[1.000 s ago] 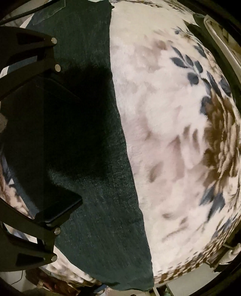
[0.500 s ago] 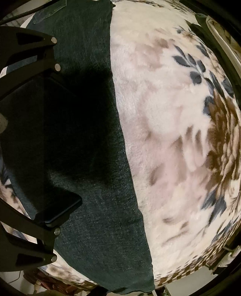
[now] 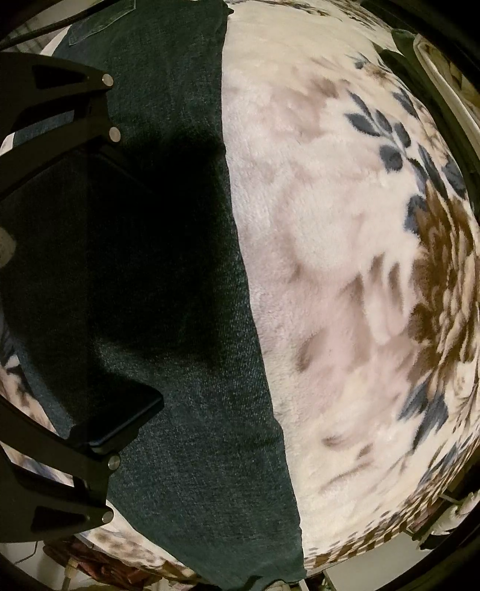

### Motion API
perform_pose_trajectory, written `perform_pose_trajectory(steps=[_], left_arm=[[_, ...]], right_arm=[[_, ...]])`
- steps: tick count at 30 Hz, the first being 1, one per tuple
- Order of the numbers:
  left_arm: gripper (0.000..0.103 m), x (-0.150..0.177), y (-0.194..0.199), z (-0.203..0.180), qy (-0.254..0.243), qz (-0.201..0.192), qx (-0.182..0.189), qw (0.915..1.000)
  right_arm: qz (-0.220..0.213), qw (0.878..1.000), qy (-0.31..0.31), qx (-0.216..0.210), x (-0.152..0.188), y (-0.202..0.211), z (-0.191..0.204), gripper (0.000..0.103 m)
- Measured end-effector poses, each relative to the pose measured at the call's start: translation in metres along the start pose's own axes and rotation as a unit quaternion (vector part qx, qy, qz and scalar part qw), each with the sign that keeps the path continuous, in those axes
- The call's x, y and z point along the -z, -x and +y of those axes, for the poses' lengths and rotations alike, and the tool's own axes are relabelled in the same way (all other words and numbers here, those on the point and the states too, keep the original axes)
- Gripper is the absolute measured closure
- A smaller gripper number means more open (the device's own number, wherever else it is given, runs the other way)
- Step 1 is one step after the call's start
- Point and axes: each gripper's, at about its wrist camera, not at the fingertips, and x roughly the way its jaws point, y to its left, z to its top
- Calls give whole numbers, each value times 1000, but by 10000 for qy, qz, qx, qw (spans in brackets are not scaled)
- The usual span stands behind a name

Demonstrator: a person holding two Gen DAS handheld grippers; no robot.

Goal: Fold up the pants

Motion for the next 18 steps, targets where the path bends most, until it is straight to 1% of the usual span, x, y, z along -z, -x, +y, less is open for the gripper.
perform_pose_trajectory(steps=[1,2,3,4,5,6,8,9,10,11,13,14,16,17,18], left_arm=[[0,0,1,0,8,0,0,10000],[0,0,1,0,8,-3,-3,10000],[0,0,1,0,8,-6,-7,10000],[0,0,2,-1,7,-11,-11,10000],[0,1,2,-1,8,-14,-11,10000],[0,1,2,-1,12,-19,-5,10000],[0,2,2,-1,6,-29,-3,10000],[0,3,2,-1,5,-36,-6,10000],[0,3,2,-2,6,-45,-10,10000],[0,3,2,-2,10,-51,-11,10000],[0,4,2,-3,22,-45,-18,10000],[0,4,2,-3,25,-35,-17,10000],[0,4,3,-2,37,-12,-1,10000],[0,3,3,-2,36,-4,4,10000],[0,3,3,-2,29,1,2,10000]], right_arm=[[46,9999,56,101,-3,-4,-1,43],[142,9996,148,203,-5,-10,1,46],[193,9983,308,455,-5,-12,5,52],[188,9961,492,709,-2,-11,13,68],[101,9936,713,871,2,-3,21,84],[6,9925,794,927,5,5,25,88],[-320,9930,775,831,15,31,29,89],[-429,9941,757,647,21,43,29,89],[-470,9952,749,429,27,50,31,89],[-508,9946,805,402,30,53,33,89],[-501,9933,976,353,34,52,38,89],[-482,9931,975,438,33,47,39,86],[-309,9946,917,377,25,33,39,85],[-273,9942,917,487,21,27,39,82],[-164,9936,947,586,16,17,39,81]])
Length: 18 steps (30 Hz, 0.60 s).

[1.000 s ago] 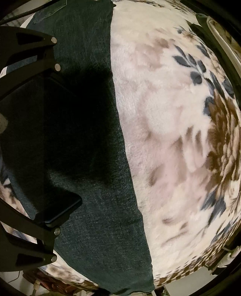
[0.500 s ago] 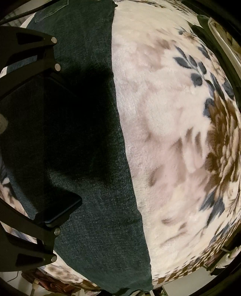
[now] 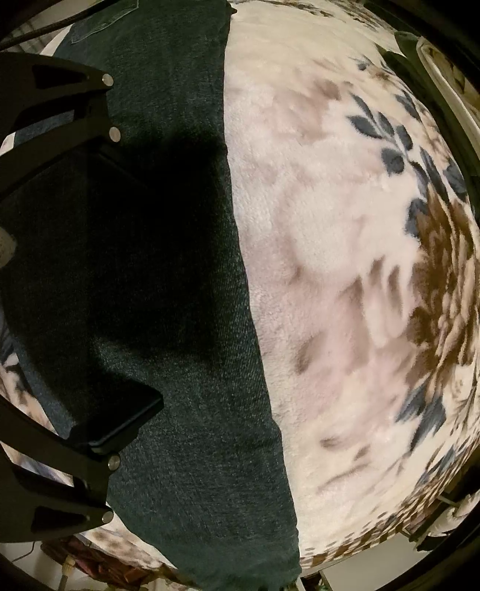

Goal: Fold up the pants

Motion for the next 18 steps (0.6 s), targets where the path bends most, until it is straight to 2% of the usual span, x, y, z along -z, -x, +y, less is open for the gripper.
perform_pose_trajectory(steps=[3,5,7,8,12,18], left_arm=[[0,0,1,0,-10,-3,-10,10000],[0,0,1,0,2,-5,4,10000],[0,1,1,0,-1,-14,13,10000],[0,1,1,0,-8,-19,12,10000],[0,2,0,0,-17,-35,24,10000],[0,2,1,3,-23,-13,63,10000]], right_arm=[[404,9973,166,590,-12,-29,1,84],[337,9935,339,1031,-11,-25,10,88],[80,9897,595,1300,-3,-6,22,88],[-10,9892,628,1324,3,5,25,88],[-302,9955,306,841,22,38,21,88],[-536,9970,293,483,26,38,32,88]])
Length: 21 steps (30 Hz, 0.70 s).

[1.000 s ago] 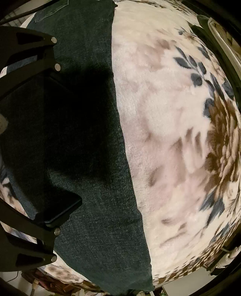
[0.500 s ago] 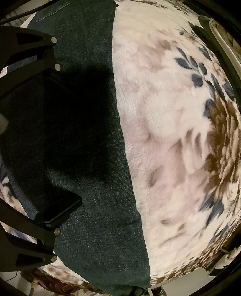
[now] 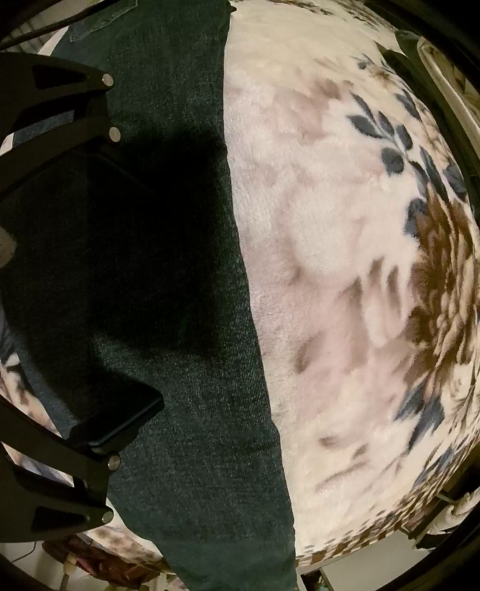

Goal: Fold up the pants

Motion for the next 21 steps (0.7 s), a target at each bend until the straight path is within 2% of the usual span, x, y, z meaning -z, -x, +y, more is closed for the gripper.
perform_pose_trajectory(steps=[5,10,16,19,21], left_arm=[[0,-3,7,8,162,58,159,9997],[0,2,40,43,825,-38,658,9944],[0,26,94,107,1226,-419,857,9879],[0,47,118,154,1392,-571,820,9852],[0,62,129,184,1516,-634,797,9832]], right_arm=[[-44,9996,248,-141,-13,-6,33,90],[165,9926,1199,-131,20,6,95,91],[392,9789,1982,-291,96,19,177,91],[684,9670,2414,-438,152,11,222,91],[1046,9554,2692,-615,204,-3,254,92]])
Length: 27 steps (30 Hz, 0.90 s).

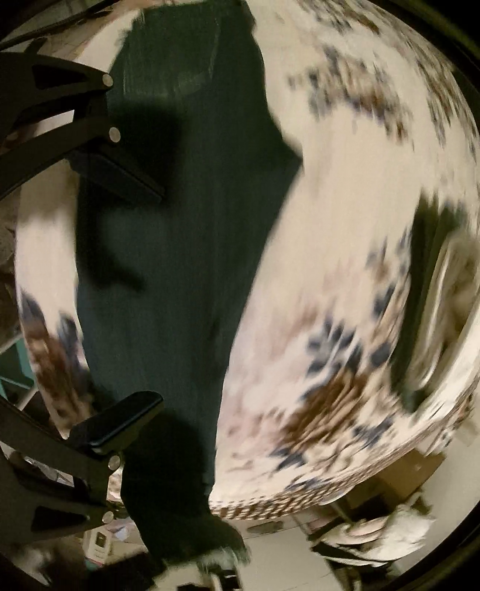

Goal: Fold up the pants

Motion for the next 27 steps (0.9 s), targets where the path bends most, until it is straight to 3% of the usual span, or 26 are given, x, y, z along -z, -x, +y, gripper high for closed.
perform_pose_trajectory(steps=[4,7,9,10,11,12,13,14,17,20,23,24,26,27], left_arm=[[0,10,32,70,214,-124,-197,9995],[0,17,38,107,244,-132,-344,9990],[0,18,35,125,291,-64,-357,9989],[0,19,32,129,313,-38,-329,9990],[0,18,29,133,328,-6,-286,9991],[0,17,27,134,330,14,-227,9992],[0,16,26,134,329,38,-107,9994],[0,15,24,132,328,45,-6,9995],[0,10,16,120,299,92,317,9990],[0,5,-10,97,198,273,438,9985],[0,-1,-52,70,-20,668,491,9966],[3,-1,-65,63,-86,807,482,9955],[36,-2,-84,52,-180,876,382,9953],[73,-2,-84,49,-230,777,377,9960]], right_arm=[[577,9952,761,-235,50,-55,86,92],[990,9852,1361,-315,93,-101,140,92],[1496,9745,1631,-370,120,-137,166,92],[1709,9710,1639,-335,129,-150,170,88],[2022,9651,1649,-211,140,-166,174,75],[2203,9616,1628,-175,143,-173,172,61],[2337,9598,1543,-193,145,-174,171,24],[2304,9628,1388,-273,145,-166,167,9],[1942,9771,750,-437,131,-120,139,9],[1652,9862,44,-99,114,-78,89,9],[1504,9870,-447,346,97,-54,33,9],[1496,9859,-560,492,90,-52,18,9],[1446,9844,-777,639,83,-47,-11,9],[1440,9838,-806,701,79,-46,-18,9]])
